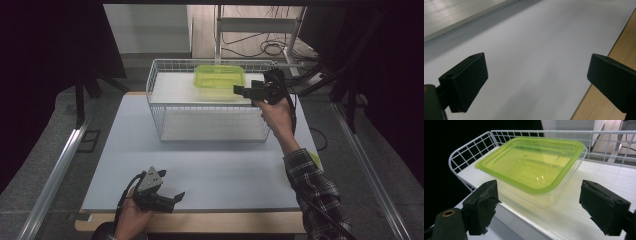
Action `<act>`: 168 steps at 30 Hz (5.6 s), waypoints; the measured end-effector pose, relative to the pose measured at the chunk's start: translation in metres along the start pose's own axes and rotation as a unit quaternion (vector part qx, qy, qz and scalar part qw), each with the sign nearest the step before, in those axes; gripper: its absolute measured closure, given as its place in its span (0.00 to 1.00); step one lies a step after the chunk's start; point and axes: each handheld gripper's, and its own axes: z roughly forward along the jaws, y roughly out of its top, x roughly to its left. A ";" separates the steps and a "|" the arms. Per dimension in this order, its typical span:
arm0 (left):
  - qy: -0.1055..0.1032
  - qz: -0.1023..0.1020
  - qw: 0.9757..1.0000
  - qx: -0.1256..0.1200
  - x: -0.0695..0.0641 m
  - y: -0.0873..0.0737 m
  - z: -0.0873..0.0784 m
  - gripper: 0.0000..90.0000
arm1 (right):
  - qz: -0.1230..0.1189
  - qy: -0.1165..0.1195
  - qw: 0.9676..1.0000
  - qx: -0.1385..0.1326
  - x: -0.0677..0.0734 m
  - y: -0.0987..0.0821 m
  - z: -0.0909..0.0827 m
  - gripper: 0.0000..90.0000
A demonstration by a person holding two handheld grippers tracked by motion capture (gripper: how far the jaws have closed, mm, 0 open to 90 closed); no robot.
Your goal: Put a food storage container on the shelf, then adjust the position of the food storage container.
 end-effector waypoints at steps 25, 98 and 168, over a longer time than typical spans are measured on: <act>0.005 0.009 1.000 -0.006 -0.001 0.000 0.001 0.04 | -0.088 0.031 0.996 0.008 0.024 -0.062 -0.027 0.10; 0.029 0.050 0.998 0.038 -0.009 0.000 0.007 0.02 | -0.120 -0.047 0.986 0.102 0.012 -0.222 -0.082 0.04; 0.025 0.065 0.996 0.056 -0.012 -0.001 0.012 0.03 | 0.010 -0.228 0.966 0.124 -0.101 -0.221 -0.141 0.99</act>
